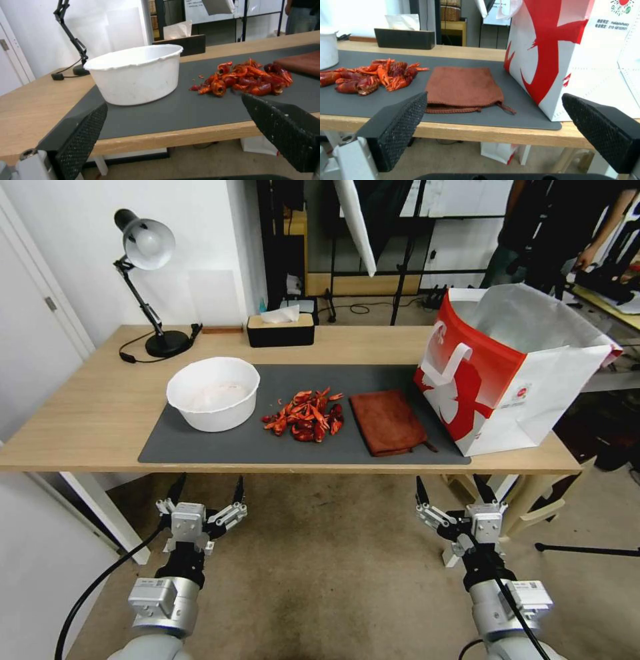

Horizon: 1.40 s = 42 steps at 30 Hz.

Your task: Sweep shrimp from table into container with towel, then put container into takeout bag.

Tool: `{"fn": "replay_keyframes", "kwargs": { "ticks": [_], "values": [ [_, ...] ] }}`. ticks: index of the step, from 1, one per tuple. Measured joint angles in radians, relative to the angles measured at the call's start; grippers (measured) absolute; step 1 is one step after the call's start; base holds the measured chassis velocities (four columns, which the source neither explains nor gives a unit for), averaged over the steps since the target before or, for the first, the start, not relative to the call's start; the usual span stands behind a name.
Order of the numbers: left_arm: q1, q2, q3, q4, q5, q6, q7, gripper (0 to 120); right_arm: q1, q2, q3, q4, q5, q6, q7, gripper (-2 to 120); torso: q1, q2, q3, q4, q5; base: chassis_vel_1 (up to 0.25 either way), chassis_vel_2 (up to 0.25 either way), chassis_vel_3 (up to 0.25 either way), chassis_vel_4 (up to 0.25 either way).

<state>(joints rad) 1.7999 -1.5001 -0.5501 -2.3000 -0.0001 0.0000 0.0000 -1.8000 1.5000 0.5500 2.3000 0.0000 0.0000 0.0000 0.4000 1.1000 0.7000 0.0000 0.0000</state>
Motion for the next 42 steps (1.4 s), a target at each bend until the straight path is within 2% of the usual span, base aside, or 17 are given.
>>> {"fn": "replay_keyframes", "kwargs": {
  "ticks": [26,29,32,33,34,35,37,39,42],
  "values": [
    [0.0,0.0,0.0,0.0,0.0,0.0,0.0,100,0.0,0.0,0.0,0.0,0.0,0.0,0.0,100,0.0,0.0,0.0,0.0,0.0,0.0,0.0,0.0,0.0],
    [-0.003,0.003,0.007,0.002,-0.009,-0.005,-0.015,100,0.01,0.008,-0.021,-0.022,-0.017,0.0,0.008,100,0.0,0.0,0.0,-0.0001,-0.0007,0.0,0.0,0.0,0.0],
    [-0.032,0.028,0.07,0.033,-0.082,-0.051,-0.117,100,0.067,0.063,-0.151,-0.151,-0.109,-0.013,0.049,100,0.0,0.0,0.0,0.0005,0.0014,0.0,0.0,0.0,0.0],
    [-0.032,0.028,0.07,0.033,-0.082,-0.051,-0.117,100,0.067,0.063,-0.151,-0.151,-0.109,-0.013,0.049,100,0.0,0.0,0.0,0.0005,0.0014,0.0,0.0,0.0,0.0],
    [-0.043,0.037,0.09,0.043,-0.108,-0.067,-0.156,100,0.072,0.07,-0.159,-0.163,-0.12,-0.012,0.053,100,0.0,0.0,0.0,0.0004,-0.0005,0.0,0.0,0.0,0.0],
    [-0.05,0.044,0.106,0.051,-0.127,-0.079,-0.182,100,0.073,0.073,-0.162,-0.167,-0.124,-0.01,0.054,100,0.0,0.0,0.0,0.0002,-0.0008,0.0,0.0,0.0,0.0],
    [-0.076,0.068,0.166,0.08,-0.196,-0.124,-0.281,100,0.074,0.076,-0.166,-0.17,-0.133,-0.004,0.055,100,0.0,0.0,0.0,-0.0001,-0.0003,0.0,0.0,0.0,0.0],
    [-0.079,0.068,0.177,0.085,-0.206,-0.137,-0.296,100,0.075,0.077,-0.165,-0.17,-0.134,-0.002,0.056,100,0.0,0.0,0.0,-0.0006,-0.0002,0.0,0.0,0.0,0.0],
    [-0.08,0.063,0.189,0.092,-0.212,-0.16,-0.306,100,0.079,0.076,-0.158,-0.163,-0.14,0.004,0.056,100,0.0,0.0,0.0,0.0001,-0.0002,0.0,0.0,0.0,0.0]
  ]
}}
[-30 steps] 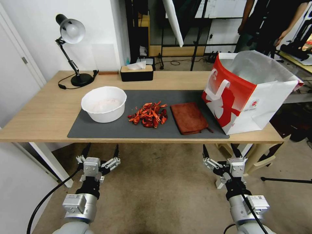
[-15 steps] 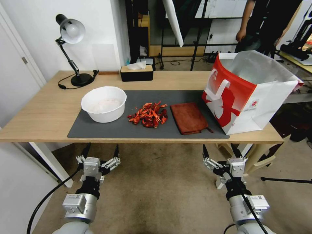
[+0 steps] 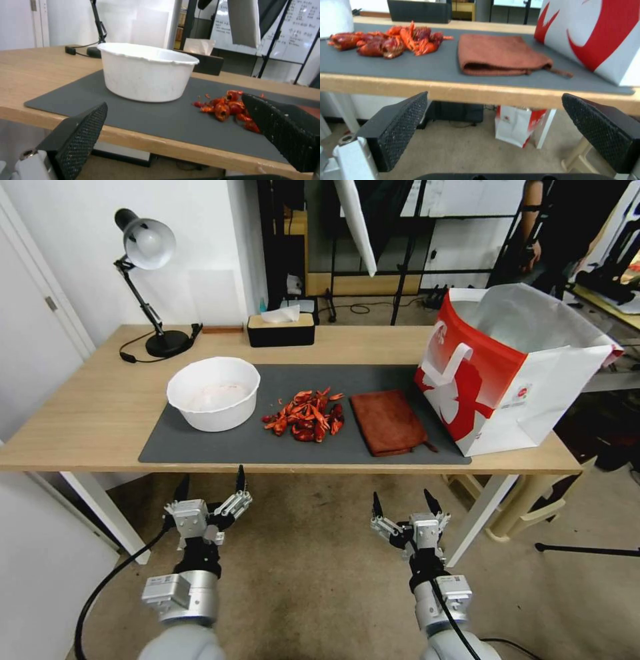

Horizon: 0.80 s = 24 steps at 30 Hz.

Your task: Sweep shrimp from table into container with towel, then put container into takeout bag.

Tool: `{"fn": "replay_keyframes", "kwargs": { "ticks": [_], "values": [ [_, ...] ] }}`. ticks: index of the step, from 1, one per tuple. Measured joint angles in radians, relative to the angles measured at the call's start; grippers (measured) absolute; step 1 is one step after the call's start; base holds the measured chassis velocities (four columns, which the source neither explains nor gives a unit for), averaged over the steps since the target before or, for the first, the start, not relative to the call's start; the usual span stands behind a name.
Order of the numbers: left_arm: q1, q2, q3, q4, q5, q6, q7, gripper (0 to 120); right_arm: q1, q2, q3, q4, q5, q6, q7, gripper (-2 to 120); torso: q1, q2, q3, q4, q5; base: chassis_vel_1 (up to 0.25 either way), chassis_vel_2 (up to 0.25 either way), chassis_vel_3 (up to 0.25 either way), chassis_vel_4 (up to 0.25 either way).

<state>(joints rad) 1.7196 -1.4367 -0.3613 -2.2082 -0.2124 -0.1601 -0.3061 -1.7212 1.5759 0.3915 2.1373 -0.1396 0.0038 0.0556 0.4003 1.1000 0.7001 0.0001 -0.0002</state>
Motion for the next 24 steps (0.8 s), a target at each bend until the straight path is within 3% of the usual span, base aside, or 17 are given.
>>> {"fn": "replay_keyframes", "kwargs": {
  "ticks": [18,24],
  "values": [
    [-0.014,0.008,-0.014,0.027,-0.01,-0.027,0.039,100,0.004,-0.018,0.051,0.025,0.005,0.007,0.005,100,0.0,0.0,0.0,-0.0001,0.0001,0.0,0.0,0.0,0.0],
    [-0.081,0.062,-0.067,0.032,-0.091,-0.022,0.073,100,0.009,-0.024,0.051,0.029,0.011,-0.003,0.005,100,0.0,0.0,0.0,-0.0001,0.0001,0.0,0.0,0.0,0.0]
  ]
}}
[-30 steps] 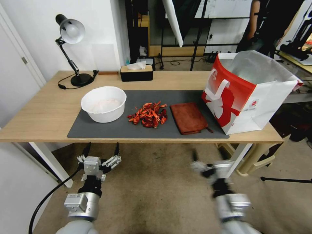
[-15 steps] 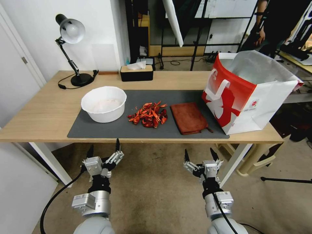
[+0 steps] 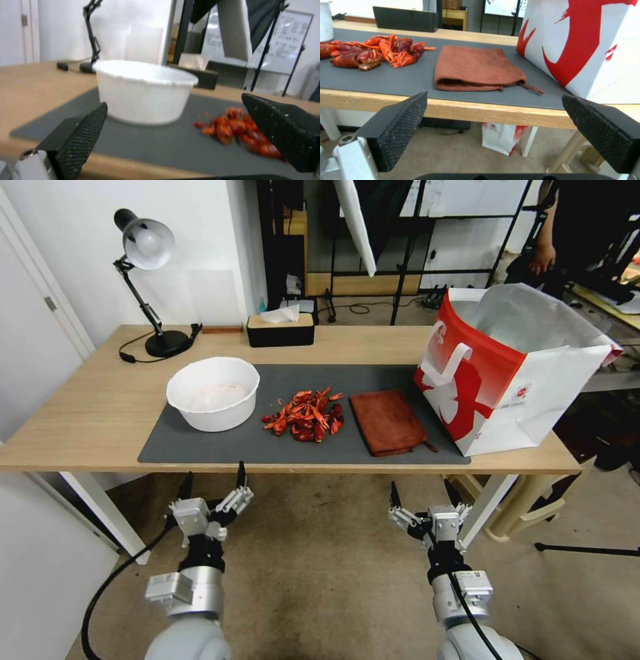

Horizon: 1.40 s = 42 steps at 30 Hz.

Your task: Sweep shrimp from table into container with towel, then put container into takeout bag.

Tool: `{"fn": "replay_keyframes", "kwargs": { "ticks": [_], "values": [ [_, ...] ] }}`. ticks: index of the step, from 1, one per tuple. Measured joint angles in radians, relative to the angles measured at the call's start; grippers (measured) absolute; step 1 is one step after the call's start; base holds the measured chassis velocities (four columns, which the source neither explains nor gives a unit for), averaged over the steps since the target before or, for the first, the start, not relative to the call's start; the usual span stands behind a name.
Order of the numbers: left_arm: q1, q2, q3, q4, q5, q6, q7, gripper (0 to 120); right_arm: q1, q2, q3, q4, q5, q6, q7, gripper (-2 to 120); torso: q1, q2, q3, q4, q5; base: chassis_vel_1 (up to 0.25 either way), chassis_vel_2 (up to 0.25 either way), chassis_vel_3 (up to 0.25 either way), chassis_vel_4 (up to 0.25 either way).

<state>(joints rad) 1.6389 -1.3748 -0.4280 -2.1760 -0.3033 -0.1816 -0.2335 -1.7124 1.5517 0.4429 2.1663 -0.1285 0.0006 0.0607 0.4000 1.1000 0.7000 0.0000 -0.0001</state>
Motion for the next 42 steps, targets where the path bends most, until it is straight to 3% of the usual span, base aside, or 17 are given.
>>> {"fn": "replay_keyframes", "kwargs": {
  "ticks": [5,8,10,12,14,15,17,20,21,26,29,32,34,36,37,38,42],
  "values": [
    [-0.098,0.088,-0.058,0.039,-0.102,0.003,0.067,100,0.005,-0.004,0.003,0.003,0.006,-0.01,-0.002,100,0.0,0.0,0.0,0.0,-0.0003,0.0,0.0,0.0,0.0],
    [-0.194,0.194,-0.109,0.102,-0.193,0.007,0.16,100,0.008,-0.006,0.006,0.006,0.009,-0.016,-0.005,100,0.0,0.0,0.0,0.0,-0.0003,0.0,0.0,0.0,0.0],
    [-0.205,0.209,-0.114,0.111,-0.201,0.007,0.171,100,0.008,-0.006,0.006,0.006,0.009,-0.017,-0.005,100,0.0,0.0,0.0,0.0001,-0.0004,0.0,0.0,0.0,0.0],
    [-0.28,0.324,-0.142,0.173,-0.27,0.007,0.276,100,0.005,-0.005,0.007,0.009,0.007,-0.018,-0.005,100,0.0,0.0,0.0,0.0001,-0.0005,0.0,0.0,0.0,0.0],
    [-0.29,0.34,-0.145,0.183,-0.282,0.007,0.3,100,0.005,-0.005,0.007,0.009,0.007,-0.018,-0.005,100,0.0,0.0,0.0,0.0,-0.0003,0.0,0.0,0.0,0.0],
    [-0.318,0.377,-0.153,0.207,-0.304,0.008,0.36,100,0.004,-0.004,0.008,0.01,0.005,-0.018,-0.006,100,0.0,0.0,0.0,0.0001,0.0,0.0,0.0,0.0,0.0],
    [-0.318,0.377,-0.153,0.207,-0.304,0.008,0.36,100,0.004,-0.004,0.008,0.01,0.005,-0.018,-0.006,100,0.0,0.0,0.0,0.0001,0.0,0.0,0.0,0.0,0.0],
    [-0.343,0.407,-0.156,0.229,-0.318,0.011,0.414,100,0.004,-0.003,0.009,0.01,0.002,-0.017,-0.006,100,0.0,0.0,0.0,0.0,0.0,0.0,0.0,0.0,0.0],
    [-0.37,0.437,-0.155,0.255,-0.326,0.018,0.474,100,0.003,-0.002,0.01,0.011,-0.001,-0.015,-0.008,100,0.0,0.0,0.0,0.0,-0.0001,0.0,0.0,0.0,0.0],
    [-0.404,0.466,-0.15,0.287,-0.331,0.027,0.536,100,0.001,0.0,0.013,0.012,-0.005,-0.013,-0.011,100,0.0,0.0,0.0,0.0001,-0.0001,0.0,0.0,0.0,0.0],
    [-0.506,0.526,-0.123,0.379,-0.323,0.055,0.685,100,-0.011,0.004,0.013,0.02,-0.011,-0.008,-0.013,100,0.0,0.0,0.0,-0.0004,-0.0002,0.0,0.0,0.0,0.0],
    [-0.541,0.546,-0.116,0.407,-0.307,0.061,0.731,100,-0.013,0.002,0.013,0.021,-0.013,-0.007,-0.014,100,0.0,0.0,0.0,-0.0005,-0.0004,0.0,0.0,0.0,0.0],
    [-0.611,0.599,-0.113,0.475,-0.256,0.076,0.869,100,-0.01,-0.01,0.006,0.021,-0.014,-0.007,-0.016,100,0.0,0.0,0.0,0.0003,-0.0002,0.0,0.0,0.0,0.0],
    [-0.626,0.606,-0.11,0.489,-0.241,0.076,0.901,100,-0.01,-0.011,0.005,0.021,-0.014,-0.007,-0.015,100,0.0,0.0,0.0,0.0005,-0.0002,0.0,0.0,0.0,0.0],
    [-0.694,0.638,-0.082,0.553,-0.153,0.067,1.019,100,-0.016,-0.015,0.005,0.024,-0.016,-0.007,-0.016,100,0.0,0.0,0.0,-0.0001,0.0,0.0,0.0,0.0,0.0],
    [-0.738,0.655,-0.054,0.591,-0.117,0.055,1.064,100,-0.016,-0.016,0.005,0.028,-0.018,-0.007,-0.016,100,0.0,0.0,0.0,0.0,-0.0001,0.0,0.0,0.0,0.0],
    [-0.805,0.67,-0.009,0.644,-0.088,0.037,1.11,100,-0.019,-0.017,0.004,0.031,-0.021,-0.007,-0.016,100,0.0,0.0,0.0,0.0001,-0.0002,0.0,0.0,0.0,0.0]
  ]
}}
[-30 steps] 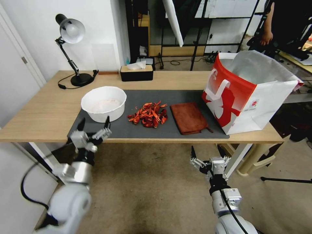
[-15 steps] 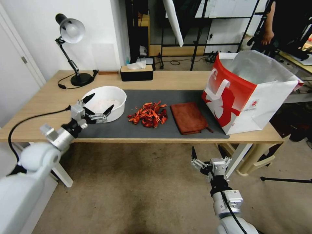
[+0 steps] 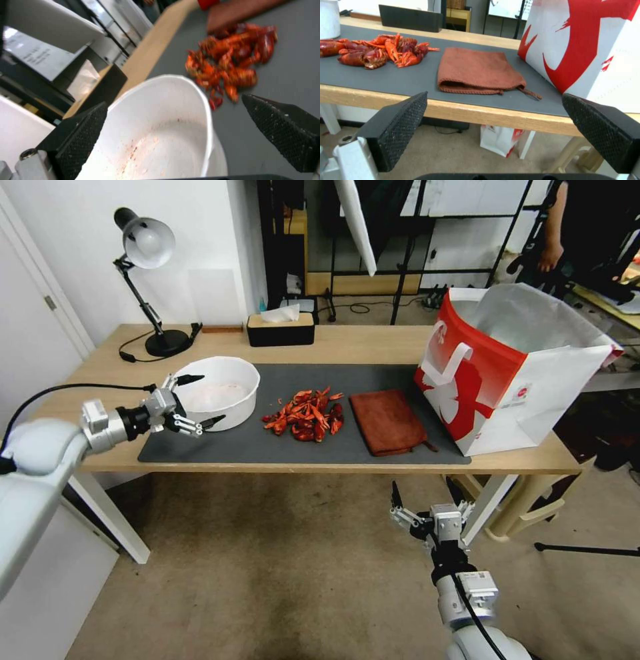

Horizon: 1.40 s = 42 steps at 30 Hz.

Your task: Sweep shrimp from table into container with towel, then put container into takeout bag.

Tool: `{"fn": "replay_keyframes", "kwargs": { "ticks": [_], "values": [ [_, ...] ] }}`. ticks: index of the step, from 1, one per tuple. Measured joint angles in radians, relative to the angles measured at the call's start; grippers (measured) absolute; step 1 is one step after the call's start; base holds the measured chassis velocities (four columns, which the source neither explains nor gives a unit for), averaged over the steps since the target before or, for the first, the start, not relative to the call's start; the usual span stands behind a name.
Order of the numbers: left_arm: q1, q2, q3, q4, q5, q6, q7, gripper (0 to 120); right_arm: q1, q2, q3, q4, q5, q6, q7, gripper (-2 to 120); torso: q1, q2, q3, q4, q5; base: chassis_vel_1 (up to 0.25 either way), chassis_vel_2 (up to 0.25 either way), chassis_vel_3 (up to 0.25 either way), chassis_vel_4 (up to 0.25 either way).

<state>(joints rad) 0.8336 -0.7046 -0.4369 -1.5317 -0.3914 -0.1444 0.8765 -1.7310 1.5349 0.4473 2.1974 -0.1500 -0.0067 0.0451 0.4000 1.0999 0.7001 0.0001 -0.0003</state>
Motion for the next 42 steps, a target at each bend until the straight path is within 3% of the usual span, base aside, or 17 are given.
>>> {"fn": "replay_keyframes", "kwargs": {
  "ticks": [3,5,7,8,11,12,13,14,16,20,30,34,36,38,40,42],
  "values": [
    [-0.079,0.009,0.04,0.052,0.045,-0.009,0.058,100,-0.006,0.0,0.0,0.004,-0.003,0.0,0.0,100,0.0,0.0,0.0,-0.0002,0.0,0.0,0.0,0.0,0.0],
    [-0.1,0.011,0.051,0.064,0.058,-0.01,0.075,100,-0.007,0.0,-0.001,0.005,-0.004,0.0,0.0,100,0.0,0.0,0.0,-0.0001,0.0001,0.0,0.0,0.0,0.0],
    [-0.187,0.018,0.102,0.116,0.132,-0.03,0.157,100,-0.011,-0.002,0.0,0.008,-0.006,0.0,0.001,100,0.0,0.0,0.0,0.0,0.0001,0.0,0.0,0.0,0.0],
    [-0.187,0.018,0.102,0.116,0.132,-0.03,0.157,100,-0.011,-0.002,0.0,0.008,-0.006,0.0,0.001,100,0.0,0.0,0.0,0.0,0.0001,0.0,0.0,0.0,0.0],
    [-0.353,0.011,0.243,0.218,0.21,-0.064,0.297,100,-0.018,-0.003,0.002,0.006,-0.012,0.005,0.002,100,0.0,0.0,0.0,0.0,0.0002,0.0,0.0,0.0,0.0],
    [-0.353,0.011,0.243,0.218,0.21,-0.064,0.297,100,-0.018,-0.003,0.002,0.006,-0.012,0.005,0.002,100,0.0,0.0,0.0,0.0,0.0002,0.0,0.0,0.0,0.0],
    [-0.407,0.001,0.277,0.249,0.25,-0.046,0.385,100,-0.02,-0.002,0.002,0.004,-0.014,0.006,0.004,100,0.0,0.0,0.0,-0.0003,0.0001,0.0,0.0,0.0,0.0],
    [-0.419,-0.002,0.285,0.256,0.26,-0.043,0.401,100,-0.02,-0.001,0.002,0.004,-0.014,0.006,0.004,100,0.0,0.0,0.0,-0.0003,0.0,0.0,0.0,0.0,0.0],
    [-0.508,-0.024,0.337,0.304,0.331,-0.038,0.492,100,-0.02,0.001,0.004,0.002,-0.014,0.009,0.006,100,0.0,0.0,0.0,-0.0001,0.0003,0.0,0.0,0.0,0.0],
    [-0.578,-0.047,0.392,0.339,0.368,-0.049,0.51,100,-0.022,0.002,0.011,0.0,-0.011,0.009,0.01,100,0.0,0.0,0.0,-0.0003,0.0004,0.0,0.0,0.0,0.0],
    [-0.638,-0.085,0.443,0.401,0.463,-0.1,0.522,99,-0.019,0.004,0.015,-0.005,-0.01,0.01,0.013,100,0.0,0.0,0.0,-0.0002,0.0003,0.0,0.0,0.0,0.0],
    [-0.648,-0.086,0.448,0.408,0.486,-0.113,0.535,90,-0.021,0.006,0.014,-0.007,-0.012,0.01,0.014,100,0.0,0.0,0.0,0.0,0.0003,0.0,0.0,0.0,0.0],
    [-0.654,-0.086,0.448,0.415,0.505,-0.125,0.563,77,-0.023,0.008,0.011,-0.007,-0.016,0.012,0.014,100,0.0,0.0,0.0,0.0,0.0003,0.0,0.0,0.0,0.0],
    [-0.654,-0.086,0.448,0.416,0.51,-0.129,0.569,75,-0.024,0.009,0.01,-0.007,-0.017,0.012,0.014,100,0.0,0.0,0.0,0.0,0.0003,0.0,0.0,0.0,0.0],
    [-0.655,-0.086,0.449,0.417,0.52,-0.137,0.583,64,-0.025,0.01,0.008,-0.007,-0.02,0.014,0.014,100,0.0,0.0,0.0,0.0,0.0003,0.0,0.0,0.0,0.0],
    [-0.655,-0.086,0.449,0.417,0.52,-0.138,0.584,64,-0.026,0.01,0.008,-0.007,-0.021,0.014,0.014,100,0.0,0.0,0.0,0.0,0.0003,0.0,0.0,0.0,0.0]
  ]
}}
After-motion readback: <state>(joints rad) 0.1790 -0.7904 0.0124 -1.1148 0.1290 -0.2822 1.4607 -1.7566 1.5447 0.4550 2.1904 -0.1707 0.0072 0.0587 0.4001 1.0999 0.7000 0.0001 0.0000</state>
